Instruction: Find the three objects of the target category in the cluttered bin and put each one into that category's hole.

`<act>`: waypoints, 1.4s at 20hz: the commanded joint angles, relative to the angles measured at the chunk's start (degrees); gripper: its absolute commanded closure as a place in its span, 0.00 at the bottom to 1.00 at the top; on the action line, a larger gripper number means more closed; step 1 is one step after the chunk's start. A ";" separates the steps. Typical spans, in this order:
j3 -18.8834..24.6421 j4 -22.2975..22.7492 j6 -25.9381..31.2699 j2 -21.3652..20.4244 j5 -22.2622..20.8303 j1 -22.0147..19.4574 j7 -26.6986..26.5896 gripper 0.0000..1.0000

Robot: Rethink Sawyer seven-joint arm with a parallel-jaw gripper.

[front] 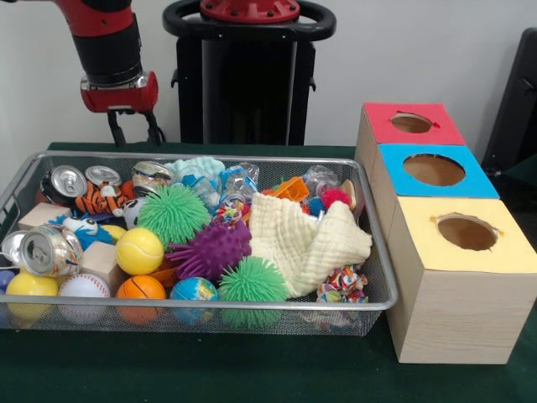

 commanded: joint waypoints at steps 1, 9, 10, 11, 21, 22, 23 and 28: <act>2.68 -7.53 7.15 1.75 -0.64 -0.02 -3.18 0.00; 3.22 -8.69 11.65 2.13 0.30 -1.15 -4.56 0.00; 3.27 -8.87 12.14 2.25 0.42 -1.25 -4.64 0.00; 3.47 -9.15 12.51 2.35 0.54 -1.32 -4.74 0.00; 4.02 -12.25 12.90 3.44 0.56 1.22 -2.83 0.00; 3.93 -12.90 13.21 3.63 0.72 1.89 -2.41 0.00; 3.80 -13.61 13.64 3.89 0.91 2.60 -1.98 0.00; 2.55 -19.42 14.64 5.83 1.52 7.46 1.23 0.00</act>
